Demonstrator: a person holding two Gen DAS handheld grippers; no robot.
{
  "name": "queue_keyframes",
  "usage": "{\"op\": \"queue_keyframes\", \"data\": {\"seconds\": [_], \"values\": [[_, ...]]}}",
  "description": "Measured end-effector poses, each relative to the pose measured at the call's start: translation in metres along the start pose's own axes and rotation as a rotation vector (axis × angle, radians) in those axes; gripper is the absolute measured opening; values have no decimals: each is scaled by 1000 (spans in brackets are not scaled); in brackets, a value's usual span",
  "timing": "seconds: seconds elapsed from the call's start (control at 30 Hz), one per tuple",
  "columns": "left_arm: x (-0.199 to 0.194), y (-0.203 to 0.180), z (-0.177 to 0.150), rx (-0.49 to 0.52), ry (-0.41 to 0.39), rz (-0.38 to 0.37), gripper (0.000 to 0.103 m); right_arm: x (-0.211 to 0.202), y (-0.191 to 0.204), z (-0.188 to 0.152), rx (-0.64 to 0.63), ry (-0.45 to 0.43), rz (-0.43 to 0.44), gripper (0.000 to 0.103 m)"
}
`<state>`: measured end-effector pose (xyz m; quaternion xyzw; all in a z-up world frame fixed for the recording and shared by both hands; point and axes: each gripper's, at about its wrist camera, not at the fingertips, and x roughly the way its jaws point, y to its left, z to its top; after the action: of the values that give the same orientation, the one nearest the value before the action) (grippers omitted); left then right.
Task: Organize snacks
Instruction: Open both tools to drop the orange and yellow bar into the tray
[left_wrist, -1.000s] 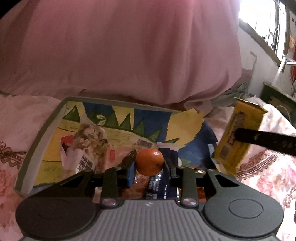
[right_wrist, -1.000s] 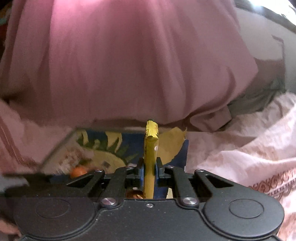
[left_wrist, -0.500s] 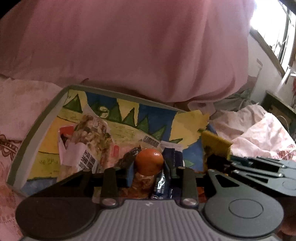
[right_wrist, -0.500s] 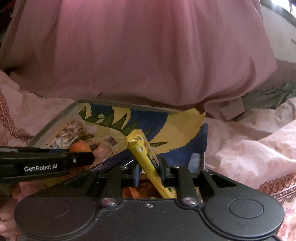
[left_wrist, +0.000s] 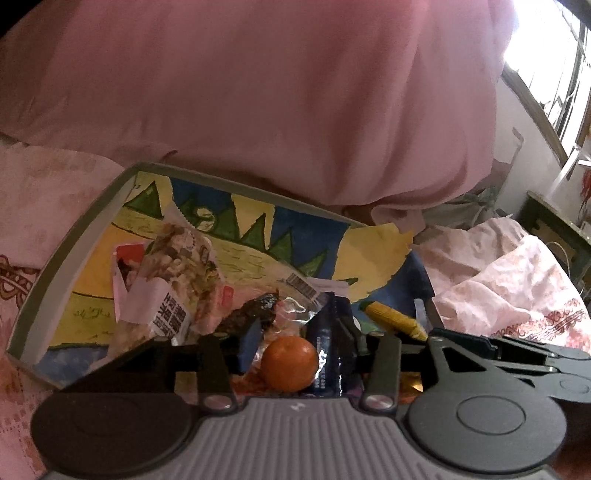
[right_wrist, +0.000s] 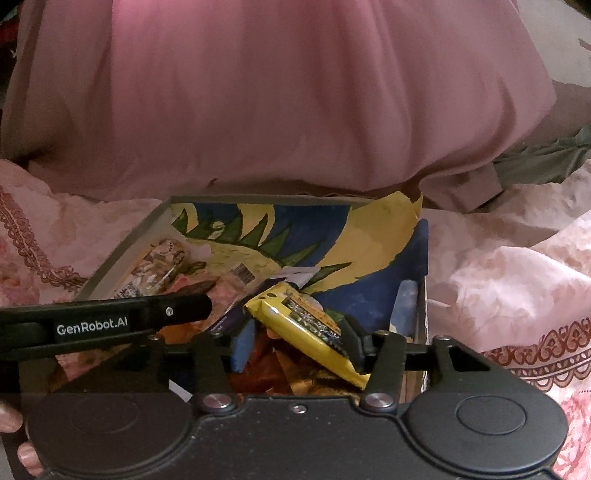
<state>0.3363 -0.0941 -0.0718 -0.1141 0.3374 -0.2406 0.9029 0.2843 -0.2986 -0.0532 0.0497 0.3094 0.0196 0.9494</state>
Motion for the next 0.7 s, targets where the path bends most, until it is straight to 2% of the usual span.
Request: {"op": "queue_keyframes", "data": {"seconds": [0.1, 0.17, 0.23, 0.37, 0.5, 0.6, 0.7], "values": [[-2, 1, 1, -20, -2, -6, 53, -4, -2, 1, 22, -8, 17, 66], [-6, 0, 1, -20, -11, -2, 55, -8, -3, 2, 36, -15, 24, 69], [-11, 0, 2, -17, -28, 9, 62, -13, -5, 3, 48, -22, 23, 73], [-27, -1, 7, -9, -75, 38, 68, -26, -9, 4, 78, -45, 10, 81], [-45, -2, 13, -8, -136, 76, 84, -43, -13, 7, 98, -82, -3, 91], [-59, -5, 16, 10, -175, 101, 91, -60, -15, 10, 117, -122, -10, 99], [-74, -12, 16, 39, -216, 135, 102, -75, -16, 12, 129, -158, -10, 102]]}}
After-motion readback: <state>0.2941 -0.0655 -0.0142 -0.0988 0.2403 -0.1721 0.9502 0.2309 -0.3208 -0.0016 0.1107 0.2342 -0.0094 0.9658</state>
